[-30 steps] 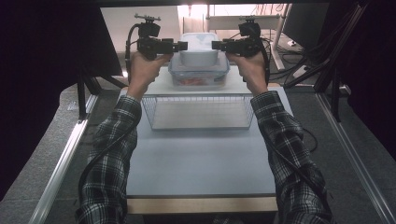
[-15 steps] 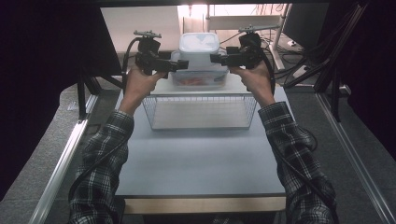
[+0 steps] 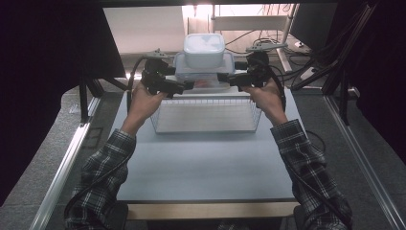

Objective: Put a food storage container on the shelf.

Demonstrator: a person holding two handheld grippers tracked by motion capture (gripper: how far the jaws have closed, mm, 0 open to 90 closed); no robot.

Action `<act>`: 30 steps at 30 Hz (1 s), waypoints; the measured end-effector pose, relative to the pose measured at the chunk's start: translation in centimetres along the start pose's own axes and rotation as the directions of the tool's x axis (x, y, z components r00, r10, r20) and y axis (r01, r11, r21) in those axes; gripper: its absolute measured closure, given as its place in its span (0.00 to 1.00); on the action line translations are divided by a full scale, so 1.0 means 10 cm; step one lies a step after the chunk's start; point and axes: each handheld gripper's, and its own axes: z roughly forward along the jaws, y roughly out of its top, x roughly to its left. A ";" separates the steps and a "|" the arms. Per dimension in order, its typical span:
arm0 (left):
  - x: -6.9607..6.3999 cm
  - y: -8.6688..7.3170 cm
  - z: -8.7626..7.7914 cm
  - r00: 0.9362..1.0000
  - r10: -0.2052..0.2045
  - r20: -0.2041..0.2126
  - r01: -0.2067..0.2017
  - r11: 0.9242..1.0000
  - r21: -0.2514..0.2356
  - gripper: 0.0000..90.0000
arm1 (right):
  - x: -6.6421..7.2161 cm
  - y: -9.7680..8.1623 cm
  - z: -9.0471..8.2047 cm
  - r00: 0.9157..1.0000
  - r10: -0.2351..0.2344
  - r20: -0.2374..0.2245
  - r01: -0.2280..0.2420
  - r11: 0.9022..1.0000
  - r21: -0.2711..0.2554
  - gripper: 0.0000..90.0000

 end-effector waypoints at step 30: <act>-0.44 -1.19 0.03 0.998 0.007 0.058 -0.007 1.000 0.007 0.03 | 0.36 -1.05 -0.23 0.998 -0.039 -0.039 0.043 0.994 0.103 0.04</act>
